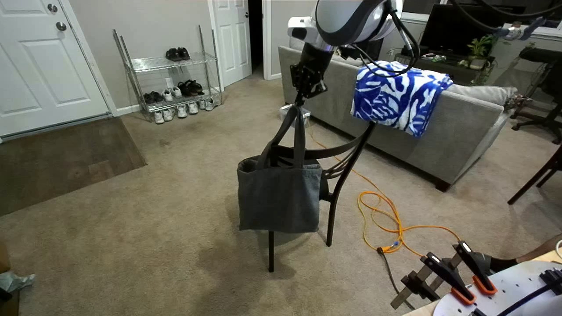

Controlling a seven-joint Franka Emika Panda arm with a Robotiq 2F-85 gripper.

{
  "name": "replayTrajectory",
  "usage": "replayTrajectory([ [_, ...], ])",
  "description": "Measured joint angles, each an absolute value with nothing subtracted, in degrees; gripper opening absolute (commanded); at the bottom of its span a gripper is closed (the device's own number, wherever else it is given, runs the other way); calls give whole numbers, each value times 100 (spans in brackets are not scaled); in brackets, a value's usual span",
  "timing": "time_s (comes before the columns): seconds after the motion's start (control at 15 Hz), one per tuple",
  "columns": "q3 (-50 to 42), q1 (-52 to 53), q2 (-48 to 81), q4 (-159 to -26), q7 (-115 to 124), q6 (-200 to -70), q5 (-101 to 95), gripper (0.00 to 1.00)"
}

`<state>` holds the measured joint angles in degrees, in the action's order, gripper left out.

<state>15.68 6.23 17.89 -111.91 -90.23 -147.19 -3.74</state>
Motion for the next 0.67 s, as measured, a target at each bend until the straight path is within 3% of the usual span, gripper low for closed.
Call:
replayTrajectory([
  [0.67,1904,505,1799,-11208,-9349,-15051,495,2],
])
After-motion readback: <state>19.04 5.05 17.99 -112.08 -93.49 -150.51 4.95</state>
